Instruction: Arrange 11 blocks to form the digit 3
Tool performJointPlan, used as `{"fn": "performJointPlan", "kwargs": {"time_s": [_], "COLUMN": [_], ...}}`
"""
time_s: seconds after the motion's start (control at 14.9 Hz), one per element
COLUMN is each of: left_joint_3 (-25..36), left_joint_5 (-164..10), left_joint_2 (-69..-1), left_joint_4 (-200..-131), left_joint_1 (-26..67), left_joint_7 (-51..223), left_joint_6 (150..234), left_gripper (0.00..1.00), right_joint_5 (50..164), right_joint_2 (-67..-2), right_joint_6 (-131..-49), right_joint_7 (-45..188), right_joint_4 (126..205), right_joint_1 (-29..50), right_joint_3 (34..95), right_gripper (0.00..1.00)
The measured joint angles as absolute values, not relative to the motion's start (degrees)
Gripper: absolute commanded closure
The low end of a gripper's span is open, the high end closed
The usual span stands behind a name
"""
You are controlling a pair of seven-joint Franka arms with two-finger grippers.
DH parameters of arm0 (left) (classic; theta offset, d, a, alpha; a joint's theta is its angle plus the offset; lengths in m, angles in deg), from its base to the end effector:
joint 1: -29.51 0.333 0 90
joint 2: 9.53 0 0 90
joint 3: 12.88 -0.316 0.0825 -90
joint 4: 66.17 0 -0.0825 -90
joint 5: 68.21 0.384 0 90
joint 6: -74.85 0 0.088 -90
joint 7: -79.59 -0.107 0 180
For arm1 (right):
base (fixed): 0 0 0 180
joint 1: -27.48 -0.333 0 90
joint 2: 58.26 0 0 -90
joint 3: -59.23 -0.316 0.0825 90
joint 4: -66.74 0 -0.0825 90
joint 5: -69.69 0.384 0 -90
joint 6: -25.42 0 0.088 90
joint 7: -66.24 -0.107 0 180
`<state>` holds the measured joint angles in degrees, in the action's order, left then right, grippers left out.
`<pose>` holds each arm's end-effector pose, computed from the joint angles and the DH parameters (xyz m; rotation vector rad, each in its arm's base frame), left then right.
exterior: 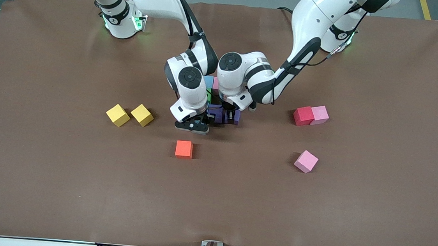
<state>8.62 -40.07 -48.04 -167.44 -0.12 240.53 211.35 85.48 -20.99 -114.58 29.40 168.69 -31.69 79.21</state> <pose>0.4334 -0.4983 0.2032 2.1176 2.2555 0.1518 0.5020 0.4348 0.2140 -3.1152 0.1455 -0.1026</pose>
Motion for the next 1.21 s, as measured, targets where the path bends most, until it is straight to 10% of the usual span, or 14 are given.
{"fn": "performJointPlan", "kwargs": {"time_s": [1.01,1.08,1.14,1.21], "left_joint_3": [8.6,8.6,8.6,8.6], "left_joint_5": [-40.1,-40.1,-40.1,-40.1], "left_joint_2": [-48.8,-48.8,-48.8,-48.8], "left_joint_4": [-166.4,-166.4,-166.4,-166.4], "left_joint_1": [-0.7,-0.7,-0.7,-0.7], "left_joint_7": [240.7,240.7,240.7,240.7], "left_joint_6": [211.4,211.4,211.4,211.4], "left_gripper": [0.7,0.52,0.01,0.0], "right_joint_5": [85.5,85.5,85.5,85.5], "right_joint_2": [-21.0,-21.0,-21.0,-21.0], "right_joint_6": [-114.8,-114.8,-114.8,-114.8], "right_joint_7": [30.1,30.7,31.2,31.7], "right_joint_4": [168.7,168.7,168.7,168.7], "right_joint_1": [-32.0,-32.0,-31.9,-31.8], "right_joint_3": [79.1,79.1,79.2,79.3], "right_gripper": [0.95,0.95,0.95,0.95]}}
